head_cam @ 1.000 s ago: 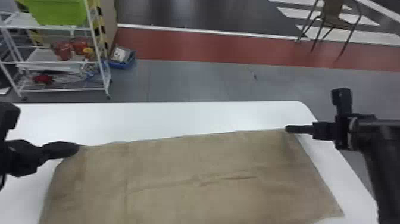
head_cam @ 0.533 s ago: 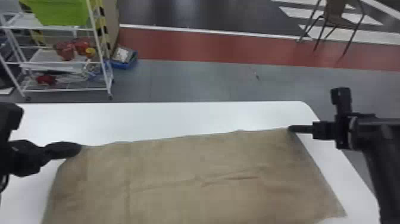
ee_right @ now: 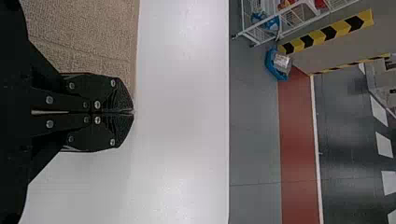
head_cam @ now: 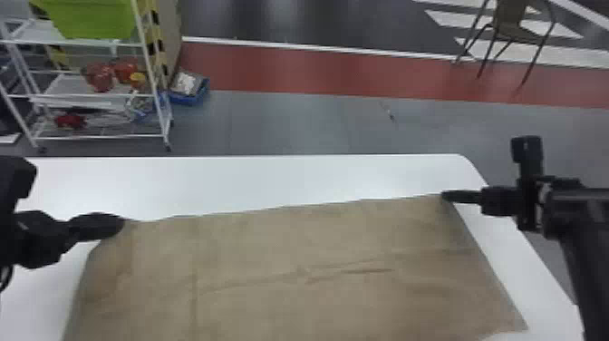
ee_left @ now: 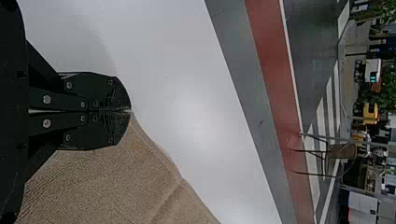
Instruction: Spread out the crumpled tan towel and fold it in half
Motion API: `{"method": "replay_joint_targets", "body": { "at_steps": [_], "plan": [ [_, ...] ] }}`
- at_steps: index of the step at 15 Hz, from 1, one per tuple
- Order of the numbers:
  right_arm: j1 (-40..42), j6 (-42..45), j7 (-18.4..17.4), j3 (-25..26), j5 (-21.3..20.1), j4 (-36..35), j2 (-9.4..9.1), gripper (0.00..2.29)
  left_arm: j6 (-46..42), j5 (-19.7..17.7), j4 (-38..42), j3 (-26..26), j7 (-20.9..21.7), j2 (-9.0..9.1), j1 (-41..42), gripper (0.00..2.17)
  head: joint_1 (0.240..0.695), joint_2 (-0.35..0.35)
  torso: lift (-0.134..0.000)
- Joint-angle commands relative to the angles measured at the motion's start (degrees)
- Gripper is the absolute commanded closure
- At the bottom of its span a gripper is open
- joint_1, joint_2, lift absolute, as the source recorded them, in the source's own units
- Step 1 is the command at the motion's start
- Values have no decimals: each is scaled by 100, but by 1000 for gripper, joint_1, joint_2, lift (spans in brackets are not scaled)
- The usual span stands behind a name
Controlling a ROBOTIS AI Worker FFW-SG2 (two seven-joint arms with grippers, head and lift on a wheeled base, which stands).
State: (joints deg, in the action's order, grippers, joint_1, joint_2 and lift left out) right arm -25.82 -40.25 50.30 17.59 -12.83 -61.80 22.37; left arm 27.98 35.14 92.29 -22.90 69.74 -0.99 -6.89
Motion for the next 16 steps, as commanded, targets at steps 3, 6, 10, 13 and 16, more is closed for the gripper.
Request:
{"method": "replay_joint_targets", "body": {
  "at_steps": [3,6,10,13,16],
  "plan": [
    [252,-138,305,297,79,-491,-5,1781,-323,-209,298,-171,13,38,188,1558,695,-166,-121],
    [630,-278,912,376,0,-1309,-22,1781,-394,-578,685,-408,74,29,372,1558,695,-157,-121],
    [1474,566,2054,561,-272,-2196,22,1781,-1536,-1009,1028,-804,382,20,873,1555,695,-132,-121],
    [2221,1585,2803,710,-360,-2715,30,1781,-3329,-1264,949,-1199,655,55,1190,1555,695,-116,-121],
    [2599,2552,2803,754,-721,-2785,118,1781,-5052,-1343,474,-1621,1006,38,1225,1555,695,-108,-121]
  ]
}}
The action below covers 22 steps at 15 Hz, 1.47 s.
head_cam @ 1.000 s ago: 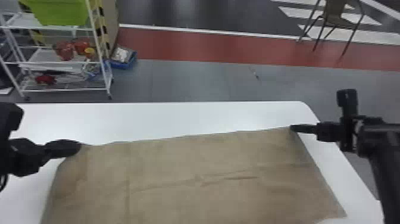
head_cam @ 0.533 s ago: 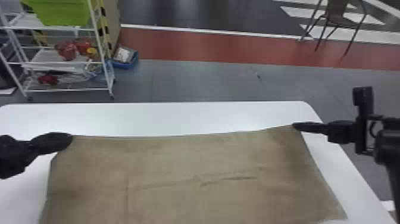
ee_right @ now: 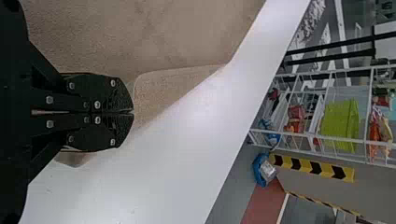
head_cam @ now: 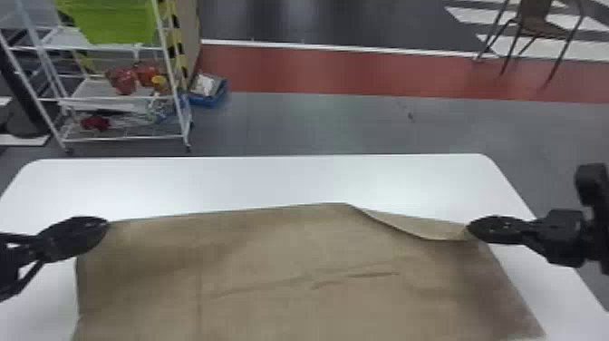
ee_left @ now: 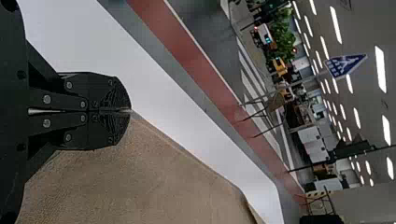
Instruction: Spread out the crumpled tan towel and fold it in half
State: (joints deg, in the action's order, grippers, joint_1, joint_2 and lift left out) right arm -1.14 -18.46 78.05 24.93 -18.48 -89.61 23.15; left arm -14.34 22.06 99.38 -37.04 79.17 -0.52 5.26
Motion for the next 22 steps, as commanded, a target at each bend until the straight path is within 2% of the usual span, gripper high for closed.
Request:
{"method": "replay_joint_targets", "body": {
  "at_steps": [1,3,5,9,13,15,17,19,21,22],
  "plan": [
    [149,655,27,74,-226,119,128,1781,-1453,-79,-481,-303,98,-44,10,1555,695,-109,-121],
    [-27,883,27,127,-252,480,304,1781,-1875,-79,-824,-418,72,-202,2,1555,695,-117,-121],
    [-141,883,27,223,-252,585,392,1781,-2789,-202,-1140,-576,125,-299,-7,1555,695,-128,-121],
    [158,830,27,364,-173,207,383,1781,-4089,-528,-1193,-848,336,-290,257,1555,695,-156,-121],
    [729,936,27,285,-156,-21,365,1781,-6199,-677,-1237,-936,292,-194,784,1555,695,-174,-121],
    [869,1024,27,276,-191,-21,357,1781,-7562,-809,-1474,-971,160,-132,933,1555,695,-206,-121],
    [905,1006,27,311,-173,-100,348,1781,-7562,-826,-1633,-1015,169,-106,1004,1555,695,-238,-121],
    [896,883,27,478,-112,-285,339,1781,-7562,-879,-1721,-1121,248,-167,1004,1555,695,-254,-121],
    [905,672,27,619,-59,-540,330,1781,-7562,-1020,-1800,-1288,309,-194,1004,1555,695,-253,-120],
    [966,602,27,698,11,-628,330,1781,-7562,-1222,-1852,-1358,380,-211,1004,1555,695,-250,-120]
  ]
}}
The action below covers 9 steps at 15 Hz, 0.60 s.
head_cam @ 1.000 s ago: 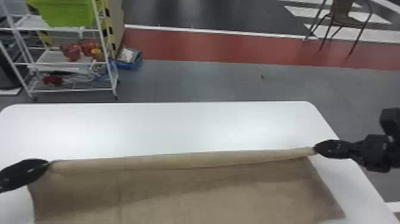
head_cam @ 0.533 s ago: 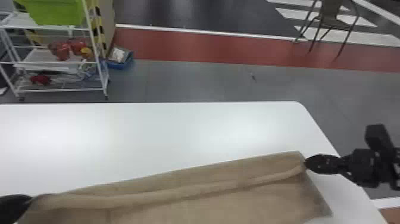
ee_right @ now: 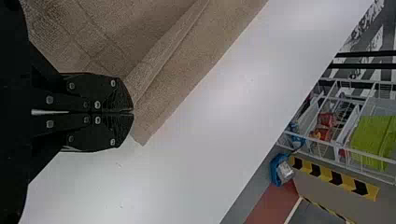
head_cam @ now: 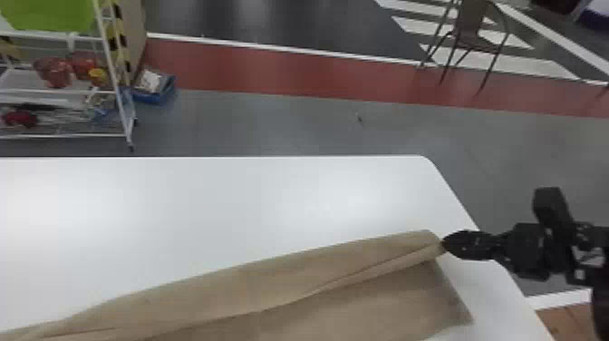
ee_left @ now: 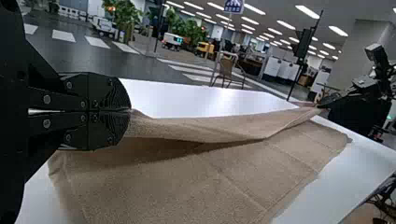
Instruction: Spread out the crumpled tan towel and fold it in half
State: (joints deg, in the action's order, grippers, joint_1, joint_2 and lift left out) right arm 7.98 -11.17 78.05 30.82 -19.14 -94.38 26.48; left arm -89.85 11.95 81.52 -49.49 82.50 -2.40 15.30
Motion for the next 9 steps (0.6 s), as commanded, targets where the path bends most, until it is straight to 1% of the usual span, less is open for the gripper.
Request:
{"method": "replay_joint_targets", "body": {
  "at_steps": [1,2,3,5,6,7,9],
  "plan": [
    [125,-145,28,153,77,-239,-11,1781,-11,-474,-66,-201,214,-23,34,1555,695,-245,-120],
    [195,-145,28,170,95,-265,-11,1781,-11,-659,-57,-237,302,-23,87,1555,695,-240,-120],
    [275,-145,28,179,86,-265,-11,1781,-11,-738,-39,-245,302,-23,193,1555,695,-228,-120],
    [433,-92,28,109,69,-247,-20,1781,-11,-685,-92,-228,320,-15,298,1555,695,-223,-120],
    [494,14,28,74,33,-230,-90,1781,-11,-685,-206,-166,293,3,351,1555,695,-223,-120],
    [547,101,28,30,16,-230,-117,1781,-11,-667,-382,-149,276,29,351,1555,695,-224,-120],
    [591,101,28,21,7,-239,-117,1781,-11,-641,-628,-149,144,47,360,1555,695,-222,-120]
  ]
}}
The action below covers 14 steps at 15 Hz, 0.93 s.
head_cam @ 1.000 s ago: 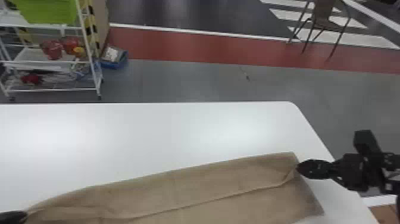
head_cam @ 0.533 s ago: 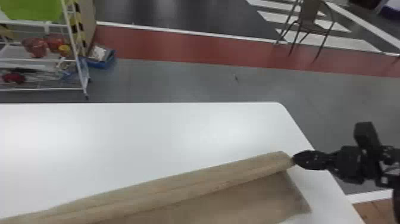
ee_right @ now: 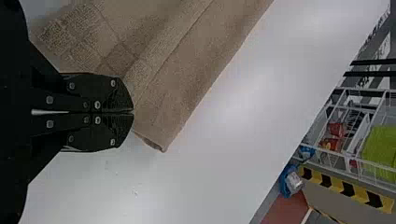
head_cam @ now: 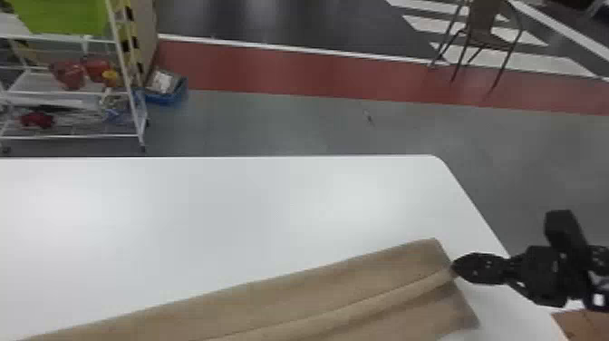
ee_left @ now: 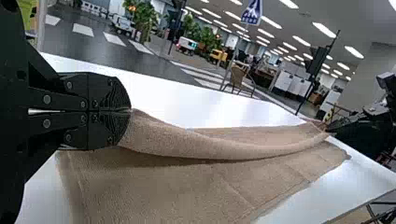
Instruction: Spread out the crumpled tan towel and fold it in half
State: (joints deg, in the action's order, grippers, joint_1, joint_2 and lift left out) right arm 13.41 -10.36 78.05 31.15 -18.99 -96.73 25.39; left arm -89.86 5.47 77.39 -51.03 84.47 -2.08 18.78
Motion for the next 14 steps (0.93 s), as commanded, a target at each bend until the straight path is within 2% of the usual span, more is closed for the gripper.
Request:
{"method": "replay_joint_targets", "body": {
  "at_steps": [1,3,5,8,10,12,14],
  "plan": [
    [91,38,28,-12,1,-21,-8,1781,-10,42,-294,6,-80,14,38,1555,695,-222,-120],
    [109,90,28,41,53,-30,-17,1781,-10,68,-286,6,-36,-38,117,1555,695,-223,-120],
    [100,90,28,146,106,-109,-17,1781,-10,-63,-215,-47,17,-47,117,1555,695,-225,-120],
    [109,108,28,173,106,-171,-34,1781,-10,-433,-110,-47,298,-65,196,1555,695,-222,-120],
    [206,213,28,181,124,-162,-61,1781,-10,-723,-110,-29,492,-153,275,1555,695,-217,-120],
    [364,653,28,199,133,-109,-122,1781,-10,-969,-198,-3,527,-153,372,1555,695,-206,-120],
    [408,653,28,199,124,-92,-131,1781,-10,-1136,-163,32,527,-144,468,1555,695,-195,-120]
  ]
}}
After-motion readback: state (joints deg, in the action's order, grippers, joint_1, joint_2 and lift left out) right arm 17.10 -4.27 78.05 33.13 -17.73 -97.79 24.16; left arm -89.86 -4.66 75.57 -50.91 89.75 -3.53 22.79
